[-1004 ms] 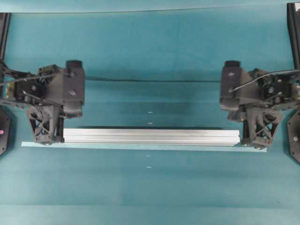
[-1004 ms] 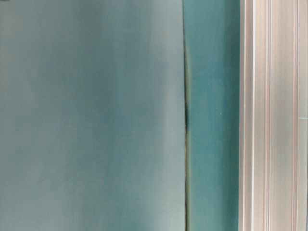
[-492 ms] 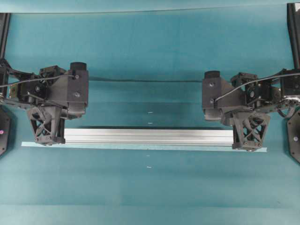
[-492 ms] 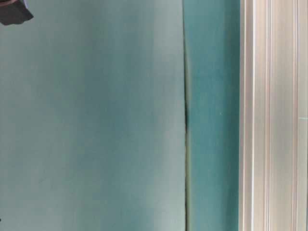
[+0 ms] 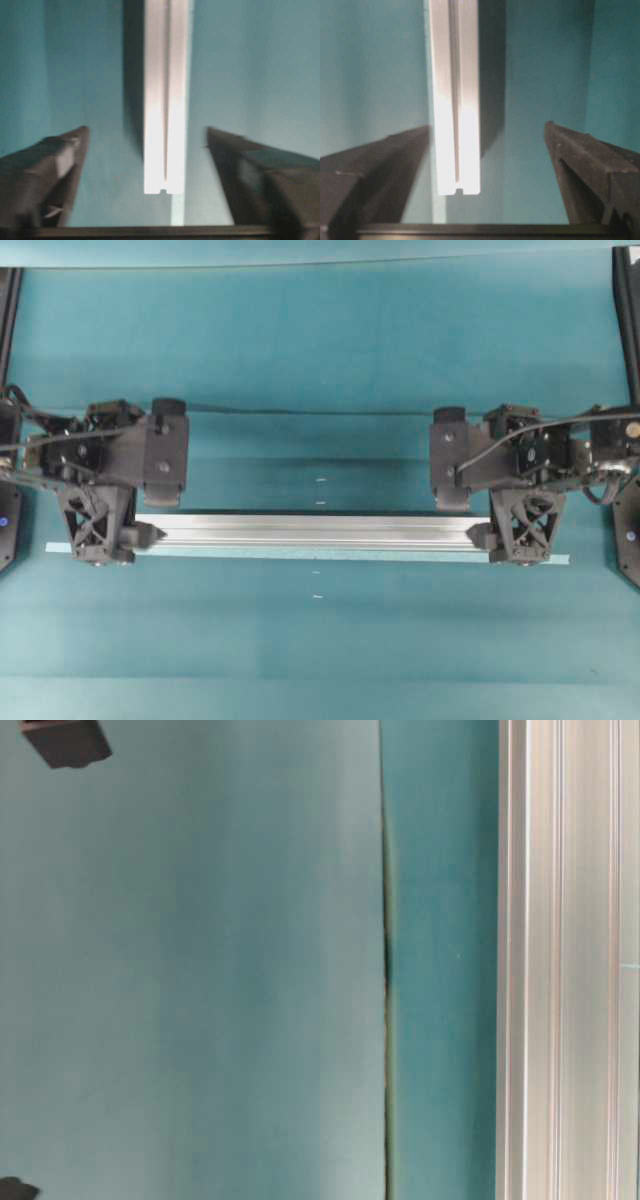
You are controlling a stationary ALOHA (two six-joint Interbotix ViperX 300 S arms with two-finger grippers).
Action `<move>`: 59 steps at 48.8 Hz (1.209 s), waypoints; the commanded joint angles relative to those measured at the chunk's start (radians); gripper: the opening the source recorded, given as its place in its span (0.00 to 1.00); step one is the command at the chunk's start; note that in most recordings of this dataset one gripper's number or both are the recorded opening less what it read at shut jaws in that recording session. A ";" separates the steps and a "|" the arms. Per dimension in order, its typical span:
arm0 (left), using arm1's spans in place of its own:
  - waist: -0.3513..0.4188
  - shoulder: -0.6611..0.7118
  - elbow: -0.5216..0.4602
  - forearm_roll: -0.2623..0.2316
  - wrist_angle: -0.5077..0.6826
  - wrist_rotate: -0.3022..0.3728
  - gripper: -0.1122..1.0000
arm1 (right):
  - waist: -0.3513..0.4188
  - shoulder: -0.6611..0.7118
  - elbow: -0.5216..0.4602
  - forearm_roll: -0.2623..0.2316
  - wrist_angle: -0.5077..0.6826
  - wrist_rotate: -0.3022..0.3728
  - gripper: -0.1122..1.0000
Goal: Lift the metal rail with both hands and move it towards you.
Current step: 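Close both grippers on the rail near its ends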
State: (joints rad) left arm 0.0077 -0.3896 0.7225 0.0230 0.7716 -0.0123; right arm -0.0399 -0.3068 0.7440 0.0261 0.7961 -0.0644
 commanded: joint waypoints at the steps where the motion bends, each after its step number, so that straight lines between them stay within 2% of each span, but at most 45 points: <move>1: -0.006 0.005 -0.002 0.003 -0.017 -0.002 0.99 | 0.005 0.011 -0.002 -0.005 -0.020 0.002 1.00; 9: -0.005 0.032 0.008 0.003 -0.049 -0.003 0.99 | 0.003 0.040 0.003 -0.005 -0.032 0.000 1.00; 34: 0.012 0.172 0.086 0.003 -0.229 -0.017 0.99 | 0.018 0.176 0.020 -0.005 -0.173 -0.008 1.00; 46: 0.011 0.207 0.094 0.003 -0.287 -0.037 0.99 | 0.052 0.219 0.051 0.031 -0.221 -0.008 1.00; 59: 0.012 0.252 0.117 0.003 -0.345 -0.037 0.99 | 0.055 0.250 0.095 0.031 -0.302 -0.003 1.00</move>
State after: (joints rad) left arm 0.0199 -0.1457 0.8437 0.0230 0.4433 -0.0460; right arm 0.0123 -0.0721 0.8345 0.0537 0.5216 -0.0706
